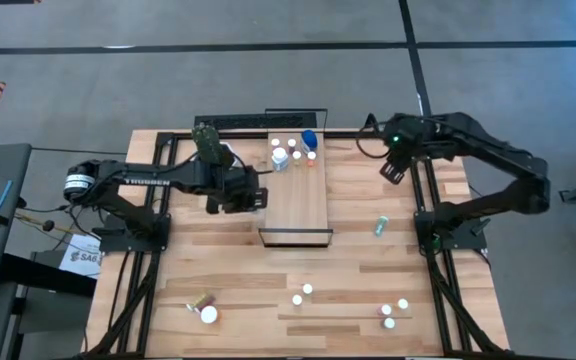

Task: Pick and place medicine bottles onto shelf by color
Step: Put the blue pill bottle on the shelf

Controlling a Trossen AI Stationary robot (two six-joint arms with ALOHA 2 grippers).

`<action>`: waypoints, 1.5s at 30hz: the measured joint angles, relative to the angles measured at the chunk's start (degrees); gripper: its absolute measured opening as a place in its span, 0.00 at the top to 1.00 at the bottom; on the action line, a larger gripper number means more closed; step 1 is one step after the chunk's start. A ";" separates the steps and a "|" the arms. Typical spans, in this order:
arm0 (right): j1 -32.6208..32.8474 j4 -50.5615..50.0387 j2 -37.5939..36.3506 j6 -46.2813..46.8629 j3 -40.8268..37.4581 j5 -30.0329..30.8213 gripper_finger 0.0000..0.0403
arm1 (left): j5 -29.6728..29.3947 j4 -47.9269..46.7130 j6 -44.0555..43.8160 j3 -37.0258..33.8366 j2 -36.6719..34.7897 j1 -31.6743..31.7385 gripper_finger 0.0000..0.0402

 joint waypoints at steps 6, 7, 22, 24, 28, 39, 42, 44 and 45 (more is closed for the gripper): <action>-3.04 0.13 -1.21 -1.73 0.00 -0.05 0.53 | -0.10 9.63 0.31 0.00 0.00 1.21 0.75; -3.44 0.15 -1.28 -2.27 0.00 -0.06 0.53 | -0.20 10.70 0.31 0.00 0.00 1.36 0.75; -9.28 -1.00 -1.27 -5.21 0.00 -0.08 0.53 | 2.39 18.99 10.46 2.74 0.09 4.76 0.75; -9.83 -1.95 -1.27 -5.19 0.00 -0.08 0.53 | 2.43 18.46 13.27 4.41 0.09 5.44 0.75; -10.44 -2.86 -1.25 -4.99 0.00 -0.11 0.53 | 1.91 14.62 18.34 7.89 0.07 7.28 0.75; -10.42 -3.72 -1.25 -5.04 0.00 -0.15 0.53 | 2.88 9.46 21.20 9.00 2.93 8.98 0.75; -10.42 -3.71 -1.25 -5.84 0.00 -0.25 0.53 | 5.02 5.33 23.25 12.38 7.00 8.84 0.75; -10.42 -3.72 -1.29 -6.76 0.00 -0.28 0.53 | 5.40 2.89 25.51 16.09 10.28 8.80 0.75; -10.42 -3.71 -1.38 -7.01 0.00 -0.29 0.53 | 5.13 0.87 26.82 18.13 11.63 8.80 0.75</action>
